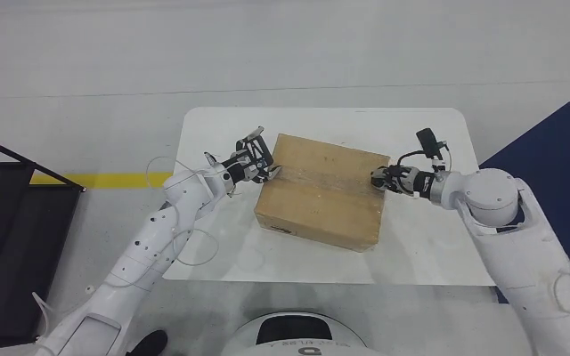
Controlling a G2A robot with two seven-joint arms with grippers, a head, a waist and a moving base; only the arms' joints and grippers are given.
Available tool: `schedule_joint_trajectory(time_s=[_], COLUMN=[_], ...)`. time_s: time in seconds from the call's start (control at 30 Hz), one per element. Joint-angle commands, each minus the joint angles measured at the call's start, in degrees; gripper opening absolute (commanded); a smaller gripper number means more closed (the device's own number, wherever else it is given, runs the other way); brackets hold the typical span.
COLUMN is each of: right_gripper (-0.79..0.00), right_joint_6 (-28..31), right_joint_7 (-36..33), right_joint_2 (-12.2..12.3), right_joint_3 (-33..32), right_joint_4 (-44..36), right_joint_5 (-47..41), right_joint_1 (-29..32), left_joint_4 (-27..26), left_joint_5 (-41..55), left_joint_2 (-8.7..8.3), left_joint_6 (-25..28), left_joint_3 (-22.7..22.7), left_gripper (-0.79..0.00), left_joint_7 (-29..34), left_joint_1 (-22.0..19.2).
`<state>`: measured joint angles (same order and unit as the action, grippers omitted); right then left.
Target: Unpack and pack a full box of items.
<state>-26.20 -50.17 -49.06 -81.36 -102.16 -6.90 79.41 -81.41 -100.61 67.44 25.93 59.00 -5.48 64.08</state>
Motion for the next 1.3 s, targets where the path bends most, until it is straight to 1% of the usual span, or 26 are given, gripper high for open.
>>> schedule_joint_trajectory(time_s=[0.0, 0.23, 0.43, 0.67, 0.9, 1.07, 1.17, 1.27], right_gripper=[-0.785, -0.785, -0.785, -0.785, -0.785, -0.785, -0.785, -0.785], right_joint_6=[-0.3, -1.8, -2.5, -3.3, -5.7, -6.8, -7.0, -5.6], right_joint_7=[0.0, -0.8, -0.7, 0.3, 1.0, 0.4, -0.4, -1.2], right_joint_2=[0.0, 0.0, 0.1, -0.3, -1.6, -2.4, -2.5, -2.0], right_joint_3=[0.7, 3.0, 2.6, 5.4, 12.4, 15.8, 16.1, 13.4], right_joint_4=[-1.1, -2.1, -2.7, -5.9, -2.5, 0.8, 2.4, 3.2], right_joint_5=[0.9, 4.0, 4.0, 4.2, 5.4, 5.3, 5.1, 4.4], right_joint_1=[0.6, 0.6, 1.2, -0.1, -6.1, -10.0, -11.1, -9.8], left_joint_4=[0.0, 0.0, 0.0, 0.0, 0.0, 0.0, 0.0, 0.0], left_joint_5=[0.0, 0.0, 0.0, 0.0, 0.0, 0.0, 0.0, 0.0], left_joint_2=[0.00, 0.00, 0.00, 0.00, 0.00, 0.00, 0.00, 0.00], left_joint_6=[0.0, 0.0, 0.0, 0.0, 0.0, 0.0, 0.0, 0.0], left_joint_3=[0.0, 0.0, 0.0, 0.0, 0.0, 0.0, 0.0, 0.0], left_gripper=[0.000, 0.000, 0.000, 0.000, 0.000, 0.000, 0.000, 0.000], left_joint_7=[0.0, 0.0, 0.0, 0.0, 0.0, 0.0, 0.0, 0.0], left_joint_1=[0.0, 0.0, 0.0, 0.0, 0.0, 0.0, 0.0, 0.0])
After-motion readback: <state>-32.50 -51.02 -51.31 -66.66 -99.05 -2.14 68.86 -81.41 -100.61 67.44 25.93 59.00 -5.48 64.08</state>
